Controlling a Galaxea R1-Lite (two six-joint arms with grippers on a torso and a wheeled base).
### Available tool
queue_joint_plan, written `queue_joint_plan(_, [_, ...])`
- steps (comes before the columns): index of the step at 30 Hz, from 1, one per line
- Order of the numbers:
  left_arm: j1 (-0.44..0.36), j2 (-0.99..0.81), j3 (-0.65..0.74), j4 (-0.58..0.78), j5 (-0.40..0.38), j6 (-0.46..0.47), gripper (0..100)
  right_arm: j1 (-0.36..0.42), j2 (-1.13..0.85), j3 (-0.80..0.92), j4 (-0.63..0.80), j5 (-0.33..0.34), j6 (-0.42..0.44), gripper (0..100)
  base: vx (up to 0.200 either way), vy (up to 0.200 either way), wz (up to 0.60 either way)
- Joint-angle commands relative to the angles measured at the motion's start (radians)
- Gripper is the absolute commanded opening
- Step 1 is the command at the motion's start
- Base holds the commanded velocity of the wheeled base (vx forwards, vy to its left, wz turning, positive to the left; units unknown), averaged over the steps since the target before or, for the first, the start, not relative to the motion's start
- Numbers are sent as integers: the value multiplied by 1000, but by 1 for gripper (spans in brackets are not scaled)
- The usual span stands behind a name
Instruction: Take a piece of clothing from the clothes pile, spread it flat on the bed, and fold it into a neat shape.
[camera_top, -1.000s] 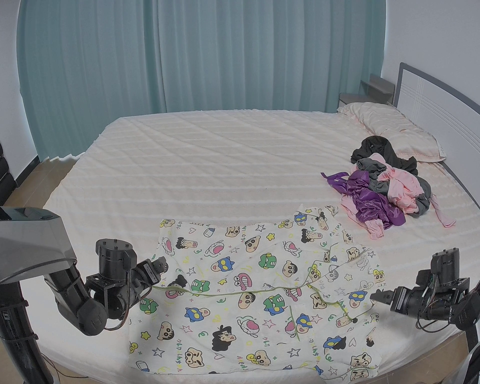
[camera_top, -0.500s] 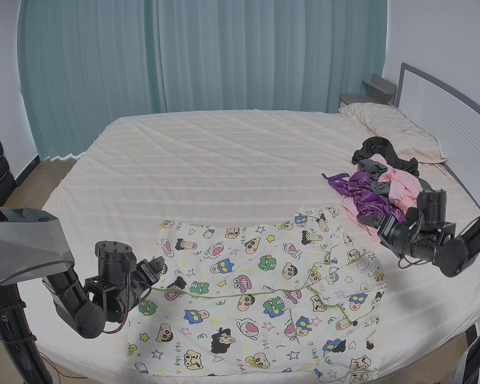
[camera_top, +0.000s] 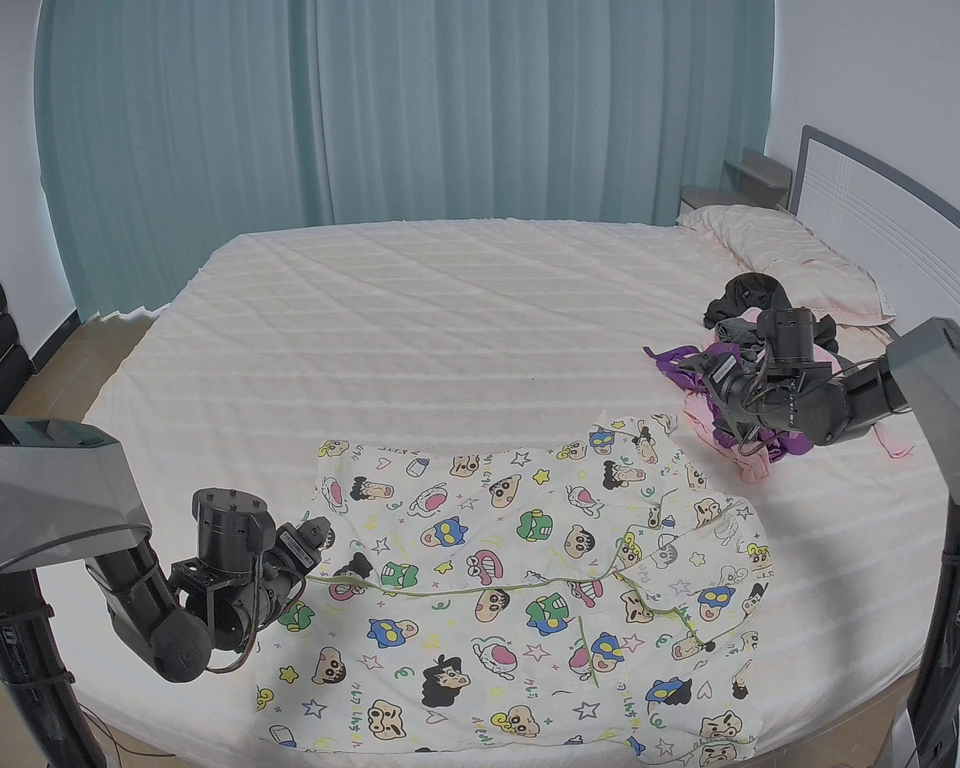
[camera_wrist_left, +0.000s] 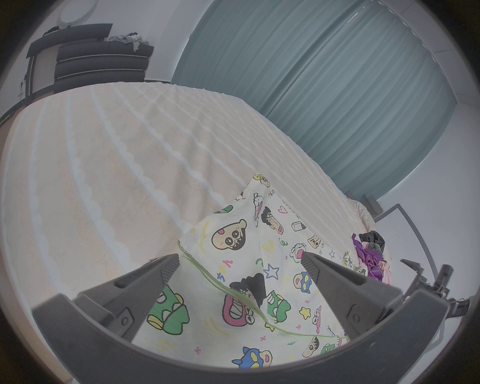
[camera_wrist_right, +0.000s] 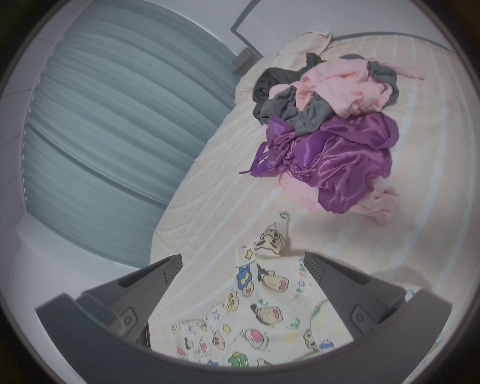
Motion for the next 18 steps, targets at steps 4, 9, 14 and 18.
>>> queue_joint_plan(4, [-7,25,12,0,-7,-36,100,9,271,-329,189,-55,39,100,0,0,0])
queue_joint_plan(9, [-7,37,14,0,-7,-36,100,7,300,-386,236,-64,-51,100,0,0,0])
queue_joint_plan(14, [-7,34,17,-2,-7,-36,100,16,331,-466,242,-69,-51,100,0,0,0])
queue_joint_plan(18, [-7,36,17,-2,-7,-36,100,24,354,-510,248,-69,-50,100,0,0,0])
